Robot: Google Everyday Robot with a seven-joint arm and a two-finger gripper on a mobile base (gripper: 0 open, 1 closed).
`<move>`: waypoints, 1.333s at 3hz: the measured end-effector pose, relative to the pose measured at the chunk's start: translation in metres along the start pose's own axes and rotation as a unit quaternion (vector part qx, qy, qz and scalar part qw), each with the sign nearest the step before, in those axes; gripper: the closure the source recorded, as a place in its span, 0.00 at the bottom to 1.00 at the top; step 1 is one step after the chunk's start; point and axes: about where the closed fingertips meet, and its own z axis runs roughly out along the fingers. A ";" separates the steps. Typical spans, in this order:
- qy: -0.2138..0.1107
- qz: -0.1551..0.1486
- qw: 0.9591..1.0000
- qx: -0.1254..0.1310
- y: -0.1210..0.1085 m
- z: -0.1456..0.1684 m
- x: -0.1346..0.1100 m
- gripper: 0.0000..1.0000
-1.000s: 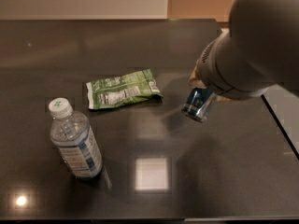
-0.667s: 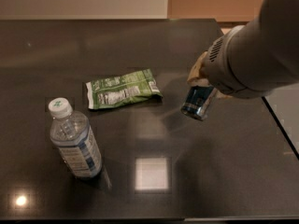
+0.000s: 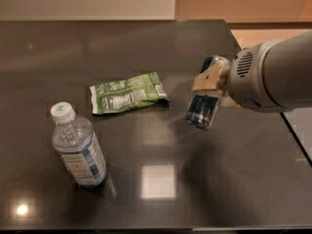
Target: Place redbull can upright
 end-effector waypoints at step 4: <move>0.097 -0.278 0.942 0.163 -0.011 0.013 -0.026 1.00</move>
Offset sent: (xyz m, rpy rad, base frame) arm -0.0176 0.0212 -0.0268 -0.1870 -0.4401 0.6733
